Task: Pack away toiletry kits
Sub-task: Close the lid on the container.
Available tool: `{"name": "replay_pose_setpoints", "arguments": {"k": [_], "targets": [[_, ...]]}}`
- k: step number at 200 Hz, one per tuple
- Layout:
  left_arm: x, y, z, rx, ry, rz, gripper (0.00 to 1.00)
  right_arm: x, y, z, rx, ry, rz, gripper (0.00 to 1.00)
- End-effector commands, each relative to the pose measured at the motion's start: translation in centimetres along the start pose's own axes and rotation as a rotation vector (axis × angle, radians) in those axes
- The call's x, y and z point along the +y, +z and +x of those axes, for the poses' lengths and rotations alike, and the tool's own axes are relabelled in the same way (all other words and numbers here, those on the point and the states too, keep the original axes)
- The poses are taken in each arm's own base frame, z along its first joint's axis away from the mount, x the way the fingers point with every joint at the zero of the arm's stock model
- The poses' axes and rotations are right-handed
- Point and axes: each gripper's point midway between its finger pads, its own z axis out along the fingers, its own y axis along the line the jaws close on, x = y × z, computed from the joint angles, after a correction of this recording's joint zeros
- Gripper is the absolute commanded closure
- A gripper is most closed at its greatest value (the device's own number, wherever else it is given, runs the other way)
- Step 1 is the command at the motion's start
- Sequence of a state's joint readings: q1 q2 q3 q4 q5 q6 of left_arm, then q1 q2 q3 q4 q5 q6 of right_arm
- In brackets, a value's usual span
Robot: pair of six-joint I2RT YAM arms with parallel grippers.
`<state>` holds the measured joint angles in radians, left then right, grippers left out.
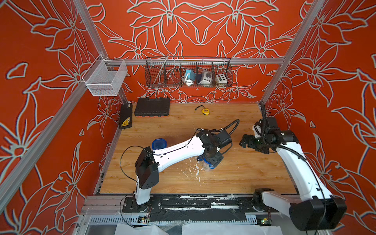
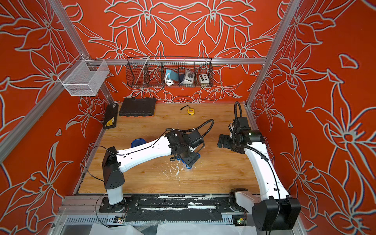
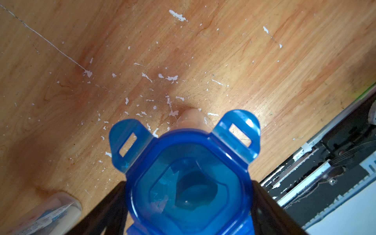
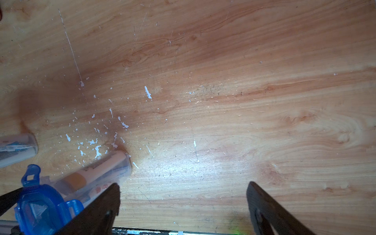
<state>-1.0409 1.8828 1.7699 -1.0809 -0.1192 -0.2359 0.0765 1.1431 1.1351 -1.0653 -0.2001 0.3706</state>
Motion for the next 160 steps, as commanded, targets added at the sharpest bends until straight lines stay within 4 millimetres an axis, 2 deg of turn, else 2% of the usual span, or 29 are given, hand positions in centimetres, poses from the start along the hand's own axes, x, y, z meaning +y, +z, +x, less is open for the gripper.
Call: {"name": "replay_pose_setpoints", "arguments": {"k": [1,53,66,81,125,160], "targets": [[0.7,0.7,1.8,0.086,0.013,-0.044,0.27,-0.2,-0.1,0.5,0.003,0.009,0.001,0.02],[0.1,1.8,2.3,0.1,0.004,-0.015,0.26,-0.4,-0.2,0.5,-0.002,0.006,0.008,0.02],[-0.1,2.2,2.7,0.104,-0.005,-0.001,0.24,-0.4,-0.2,0.4,-0.003,0.008,0.008,0.02],[-0.1,2.3,3.0,0.104,-0.009,0.003,0.17,-0.3,-0.3,0.3,-0.004,0.006,0.006,0.02],[-0.1,0.7,1.4,0.056,-0.013,0.004,0.02,-0.1,-0.6,-0.1,-0.013,0.008,0.003,0.03],[-0.4,-0.4,0.5,0.025,-0.018,0.021,0.01,-0.2,-0.9,-0.3,-0.02,0.005,0.008,0.03]]}}
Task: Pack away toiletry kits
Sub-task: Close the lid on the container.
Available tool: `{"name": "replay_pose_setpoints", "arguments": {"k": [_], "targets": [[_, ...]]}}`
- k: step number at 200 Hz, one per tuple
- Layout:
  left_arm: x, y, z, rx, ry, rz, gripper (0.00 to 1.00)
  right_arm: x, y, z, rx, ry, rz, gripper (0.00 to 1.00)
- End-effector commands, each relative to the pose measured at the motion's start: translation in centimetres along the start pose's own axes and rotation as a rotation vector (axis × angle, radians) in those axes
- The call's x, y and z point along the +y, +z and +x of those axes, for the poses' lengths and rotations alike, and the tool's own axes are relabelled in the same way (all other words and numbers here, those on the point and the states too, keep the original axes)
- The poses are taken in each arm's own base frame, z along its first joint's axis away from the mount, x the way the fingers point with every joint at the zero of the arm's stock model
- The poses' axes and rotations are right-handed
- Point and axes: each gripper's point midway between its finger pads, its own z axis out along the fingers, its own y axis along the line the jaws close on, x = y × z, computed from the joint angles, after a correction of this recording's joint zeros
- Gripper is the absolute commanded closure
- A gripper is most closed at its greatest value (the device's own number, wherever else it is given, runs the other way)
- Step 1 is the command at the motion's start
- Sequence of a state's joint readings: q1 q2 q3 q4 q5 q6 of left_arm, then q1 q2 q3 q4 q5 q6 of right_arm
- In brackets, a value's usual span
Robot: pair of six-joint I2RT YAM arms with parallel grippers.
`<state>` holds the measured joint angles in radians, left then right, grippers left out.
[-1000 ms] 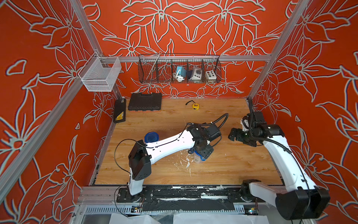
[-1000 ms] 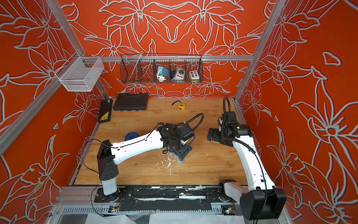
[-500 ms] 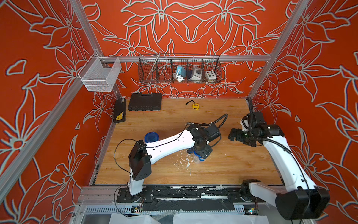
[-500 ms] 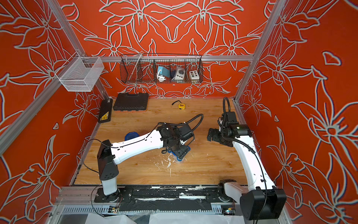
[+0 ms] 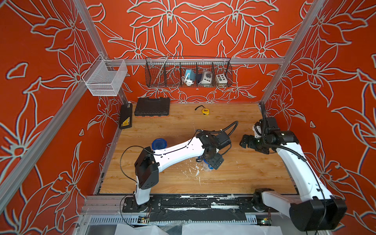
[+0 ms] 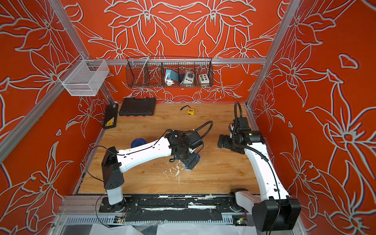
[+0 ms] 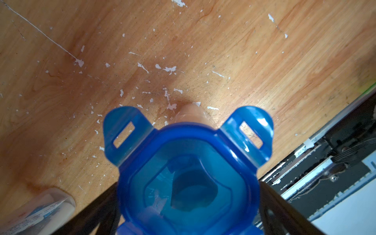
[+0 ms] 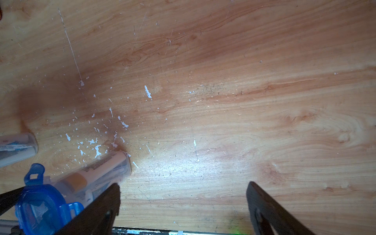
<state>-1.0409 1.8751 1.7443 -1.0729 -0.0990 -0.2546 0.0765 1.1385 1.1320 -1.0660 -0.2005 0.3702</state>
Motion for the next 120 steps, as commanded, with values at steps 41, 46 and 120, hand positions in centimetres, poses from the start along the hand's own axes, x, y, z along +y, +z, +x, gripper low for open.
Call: {"name": "replay_pose_setpoints", "arguments": {"k": [41,46,120], "targets": [[-0.3,-2.0,-0.3,-0.008,0.0,0.017,0.01,-0.1,-0.9,-0.5,-0.022,0.007,0.006,0.03],[-0.2,-2.1,-0.2,-0.008,-0.006,0.016,0.01,-0.1,-1.0,-0.5,-0.025,0.007,0.006,0.03],[-0.2,-7.7,-0.6,-0.156,-0.085,0.103,0.01,-0.4,-2.4,0.0,-0.006,-0.012,0.031,0.05]]}}
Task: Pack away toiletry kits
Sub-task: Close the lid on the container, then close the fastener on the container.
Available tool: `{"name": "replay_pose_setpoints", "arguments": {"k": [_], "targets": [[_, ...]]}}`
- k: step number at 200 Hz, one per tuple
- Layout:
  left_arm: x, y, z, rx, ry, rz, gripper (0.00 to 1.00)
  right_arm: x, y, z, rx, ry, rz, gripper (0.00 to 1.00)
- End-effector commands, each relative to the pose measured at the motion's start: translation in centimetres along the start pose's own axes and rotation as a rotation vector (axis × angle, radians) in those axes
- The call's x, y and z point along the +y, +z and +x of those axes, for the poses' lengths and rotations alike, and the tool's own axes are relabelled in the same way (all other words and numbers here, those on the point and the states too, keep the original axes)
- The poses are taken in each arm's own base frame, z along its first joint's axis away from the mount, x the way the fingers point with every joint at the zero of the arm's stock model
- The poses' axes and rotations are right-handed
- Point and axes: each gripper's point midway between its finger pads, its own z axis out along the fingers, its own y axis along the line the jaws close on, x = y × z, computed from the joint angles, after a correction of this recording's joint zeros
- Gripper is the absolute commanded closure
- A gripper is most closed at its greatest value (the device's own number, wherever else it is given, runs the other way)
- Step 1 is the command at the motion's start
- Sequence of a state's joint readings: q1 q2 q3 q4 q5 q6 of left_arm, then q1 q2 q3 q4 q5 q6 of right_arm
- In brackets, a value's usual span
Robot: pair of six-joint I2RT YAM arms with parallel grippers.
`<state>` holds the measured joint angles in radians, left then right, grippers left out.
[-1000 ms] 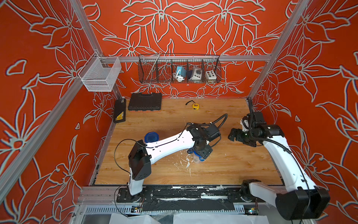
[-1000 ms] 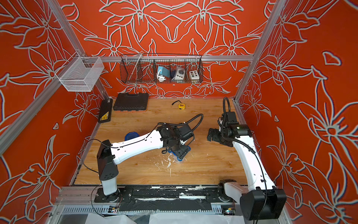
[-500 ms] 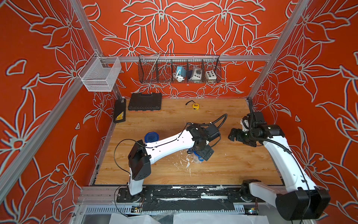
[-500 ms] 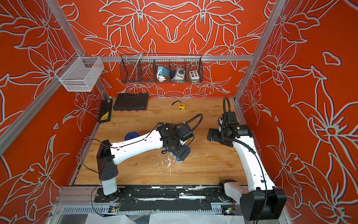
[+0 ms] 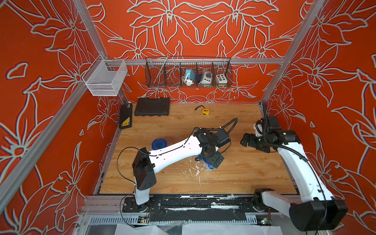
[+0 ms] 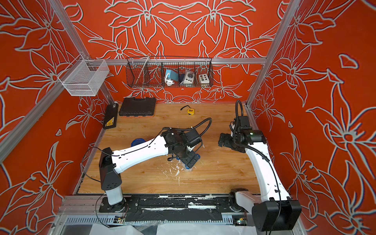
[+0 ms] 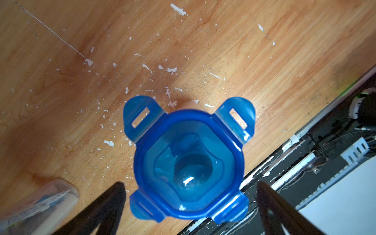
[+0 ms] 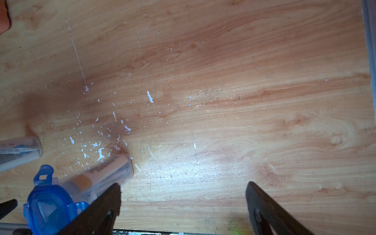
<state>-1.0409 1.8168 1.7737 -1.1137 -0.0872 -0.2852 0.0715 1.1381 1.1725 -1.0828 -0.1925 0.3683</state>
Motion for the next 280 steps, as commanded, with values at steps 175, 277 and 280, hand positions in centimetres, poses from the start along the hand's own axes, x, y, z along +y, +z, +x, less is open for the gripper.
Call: {"name": "replay_pose_setpoints", "arguments": {"k": [175,277,280], "targets": [[3.7,-4.3,2.3,-0.138,-0.476,0.474,0.36,14.0,1.2,8.1,0.352,-0.253,-0.441,0.48],[4.2,-1.5,3.0,-0.087,-0.481,0.422,0.42,13.6,3.7,9.0,0.403,-0.296,-0.373,0.55],[4.2,-1.5,3.0,-0.087,-0.481,0.421,0.42,13.7,3.7,9.1,0.405,-0.298,-0.374,0.55]]}}
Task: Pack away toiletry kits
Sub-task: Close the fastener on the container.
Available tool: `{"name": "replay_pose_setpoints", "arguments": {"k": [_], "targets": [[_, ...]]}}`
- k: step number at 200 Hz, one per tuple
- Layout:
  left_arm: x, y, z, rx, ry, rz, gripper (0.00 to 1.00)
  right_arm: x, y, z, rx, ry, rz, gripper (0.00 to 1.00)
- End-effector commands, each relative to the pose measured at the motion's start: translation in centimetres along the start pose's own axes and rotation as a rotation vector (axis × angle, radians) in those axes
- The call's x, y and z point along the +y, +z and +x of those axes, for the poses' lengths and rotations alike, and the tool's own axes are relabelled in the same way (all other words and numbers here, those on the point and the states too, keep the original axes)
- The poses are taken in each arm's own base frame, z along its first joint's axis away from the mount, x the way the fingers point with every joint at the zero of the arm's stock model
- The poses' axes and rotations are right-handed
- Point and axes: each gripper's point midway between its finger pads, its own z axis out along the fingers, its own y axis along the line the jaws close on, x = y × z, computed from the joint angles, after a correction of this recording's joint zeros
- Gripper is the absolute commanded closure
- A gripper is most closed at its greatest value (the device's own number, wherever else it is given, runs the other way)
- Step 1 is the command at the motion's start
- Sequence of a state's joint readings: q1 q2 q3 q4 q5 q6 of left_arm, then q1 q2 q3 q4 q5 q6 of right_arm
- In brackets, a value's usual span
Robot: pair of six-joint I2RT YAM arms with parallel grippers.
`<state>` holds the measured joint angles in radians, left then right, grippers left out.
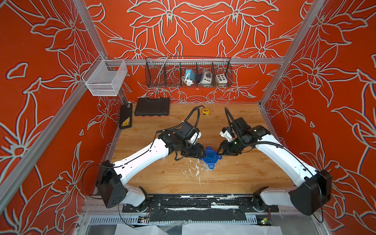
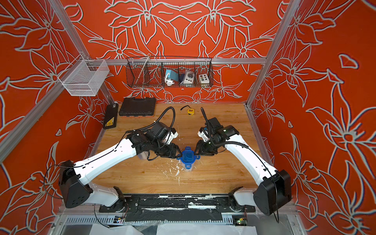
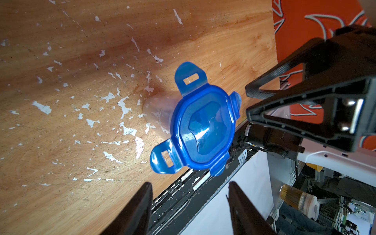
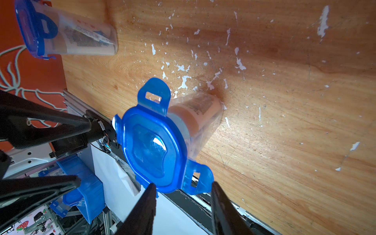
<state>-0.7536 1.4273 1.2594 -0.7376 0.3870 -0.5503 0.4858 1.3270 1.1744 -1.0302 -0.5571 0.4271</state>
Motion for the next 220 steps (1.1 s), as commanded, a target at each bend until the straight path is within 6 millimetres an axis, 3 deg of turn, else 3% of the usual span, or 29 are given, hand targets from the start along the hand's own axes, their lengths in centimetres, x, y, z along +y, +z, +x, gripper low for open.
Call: {"name": "replay_pose_setpoints", "arguments": {"k": [1,96,175,204,220], "targets": [[0.7,0.5,0.0,0.004,-0.001,-0.022,0.42,-0.8,0.9,0.3,0.021,-0.016,0.035,0.55],[1.0,2.2,0.8,0.034,-0.017,-0.023,0.43,-0.7,1.9,2.0,0.075,-0.017,0.025,0.55],[2.4,2.8,0.9,0.037,-0.02,-0.097,0.44,-1.0,1.6,1.4,0.069,-0.036,0.059,0.55],[4.1,1.2,0.7,0.006,-0.018,-0.217,0.37,-1.7,1.0,1.7,0.074,-0.039,0.111,0.55],[3.8,-0.2,0.3,-0.022,-0.008,-0.238,0.36,-1.4,-0.1,1.4,0.049,-0.052,0.128,0.48]]}}
